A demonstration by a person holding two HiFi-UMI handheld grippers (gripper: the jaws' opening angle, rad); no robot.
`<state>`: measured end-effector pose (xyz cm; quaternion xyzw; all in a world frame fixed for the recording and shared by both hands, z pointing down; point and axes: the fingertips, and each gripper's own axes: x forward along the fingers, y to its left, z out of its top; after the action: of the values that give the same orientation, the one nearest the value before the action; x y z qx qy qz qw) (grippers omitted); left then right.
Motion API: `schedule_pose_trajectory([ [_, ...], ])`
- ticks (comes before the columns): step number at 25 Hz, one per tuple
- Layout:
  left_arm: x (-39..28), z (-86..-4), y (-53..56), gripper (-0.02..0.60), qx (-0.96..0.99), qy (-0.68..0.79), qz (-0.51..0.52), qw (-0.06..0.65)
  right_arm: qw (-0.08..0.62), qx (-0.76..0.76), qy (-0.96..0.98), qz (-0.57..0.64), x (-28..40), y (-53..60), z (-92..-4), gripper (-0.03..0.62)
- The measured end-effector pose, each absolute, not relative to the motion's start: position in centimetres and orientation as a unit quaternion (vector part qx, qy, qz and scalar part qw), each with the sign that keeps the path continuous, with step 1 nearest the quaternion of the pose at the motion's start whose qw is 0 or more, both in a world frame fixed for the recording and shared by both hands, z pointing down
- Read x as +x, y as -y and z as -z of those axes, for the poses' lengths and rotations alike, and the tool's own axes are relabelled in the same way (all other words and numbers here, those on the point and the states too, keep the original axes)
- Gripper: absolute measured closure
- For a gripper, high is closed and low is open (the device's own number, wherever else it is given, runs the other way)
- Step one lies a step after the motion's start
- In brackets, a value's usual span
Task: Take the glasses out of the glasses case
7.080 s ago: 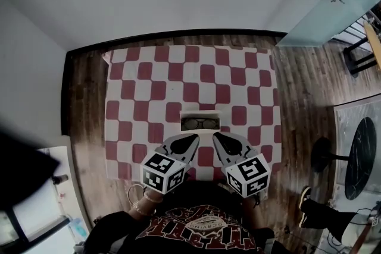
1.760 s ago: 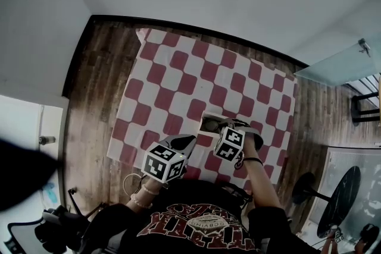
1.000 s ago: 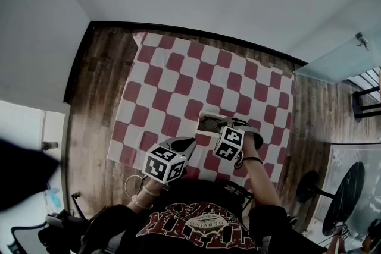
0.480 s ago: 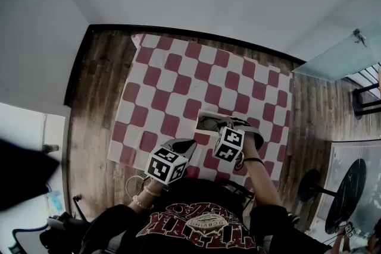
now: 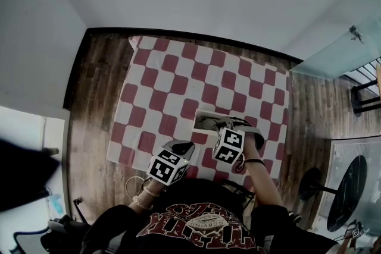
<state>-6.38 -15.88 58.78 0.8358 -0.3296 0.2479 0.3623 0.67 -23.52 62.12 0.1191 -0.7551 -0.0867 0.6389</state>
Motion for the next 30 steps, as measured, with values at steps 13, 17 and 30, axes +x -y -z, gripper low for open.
schedule_pose_trajectory([
  [13, -4.3, -60.0, 14.3, 0.572, 0.834, 0.298, -0.256, 0.387, 0.632, 0.128, 0.757, 0.101, 1.5, 22.4, -59.2, 0.566],
  [17, -3.7, -60.1, 14.0, 0.572, 0.836, 0.292, -0.257, 0.388, 0.63, 0.126, 0.759, 0.106, 1.7, 21.7, -58.2, 0.566],
  [30, -2.4, -60.3, 13.5, 0.572, 0.838, 0.28, -0.261, 0.388, 0.623, 0.119, 0.765, 0.11, 2.2, 19.5, -55.1, 0.565],
])
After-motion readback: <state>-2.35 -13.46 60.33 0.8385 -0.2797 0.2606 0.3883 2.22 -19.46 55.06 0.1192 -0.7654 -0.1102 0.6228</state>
